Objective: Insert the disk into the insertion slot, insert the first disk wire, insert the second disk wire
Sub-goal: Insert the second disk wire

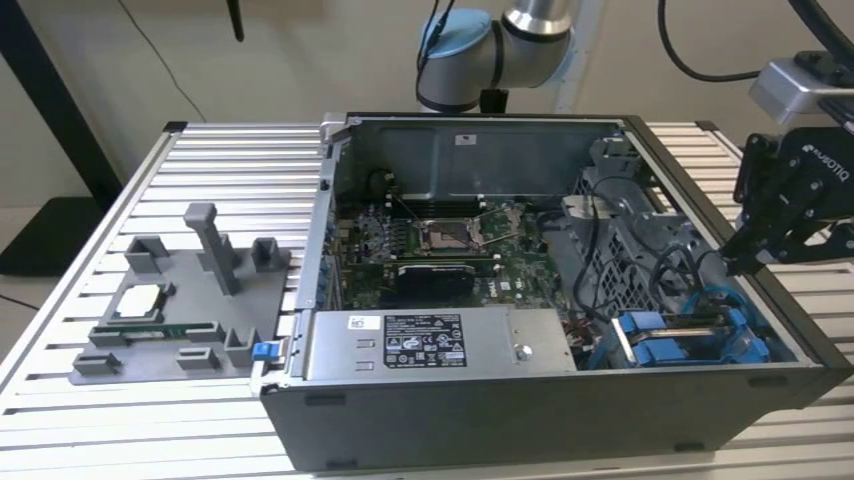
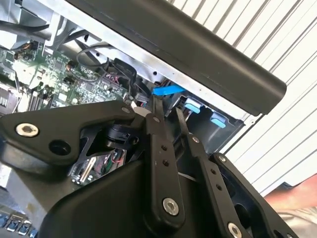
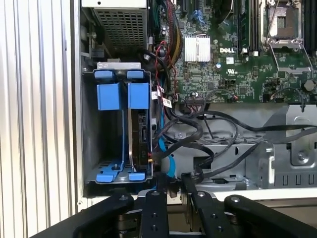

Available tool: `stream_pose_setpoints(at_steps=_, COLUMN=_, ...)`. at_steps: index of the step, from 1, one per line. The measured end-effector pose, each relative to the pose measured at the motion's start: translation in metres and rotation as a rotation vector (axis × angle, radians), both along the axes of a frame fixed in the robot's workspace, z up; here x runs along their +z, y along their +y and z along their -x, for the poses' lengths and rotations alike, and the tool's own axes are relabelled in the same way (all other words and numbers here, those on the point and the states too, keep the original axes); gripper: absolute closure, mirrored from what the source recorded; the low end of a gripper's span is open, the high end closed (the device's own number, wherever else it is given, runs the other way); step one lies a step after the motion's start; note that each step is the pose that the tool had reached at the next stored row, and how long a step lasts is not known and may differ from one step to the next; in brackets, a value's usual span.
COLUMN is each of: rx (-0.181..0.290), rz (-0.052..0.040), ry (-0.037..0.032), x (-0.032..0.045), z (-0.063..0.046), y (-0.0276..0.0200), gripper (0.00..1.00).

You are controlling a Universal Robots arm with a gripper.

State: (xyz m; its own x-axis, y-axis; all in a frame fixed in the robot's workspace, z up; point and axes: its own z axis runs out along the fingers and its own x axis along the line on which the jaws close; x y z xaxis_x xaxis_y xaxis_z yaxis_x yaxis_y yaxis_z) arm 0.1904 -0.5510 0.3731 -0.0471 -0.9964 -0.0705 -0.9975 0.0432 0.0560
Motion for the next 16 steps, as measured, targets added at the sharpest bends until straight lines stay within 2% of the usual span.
stream_pose_setpoints(at_steps=9, rx=0.025, rz=-0.0006, ry=0.0000, x=-0.0008, z=-0.0015, y=0.0000, gripper=0.00)
stream_pose_setpoints(at_steps=16, rx=0.027, rz=-0.0005, ry=0.0000, x=-0.0008, z=-0.0016, y=0.0000, gripper=0.00)
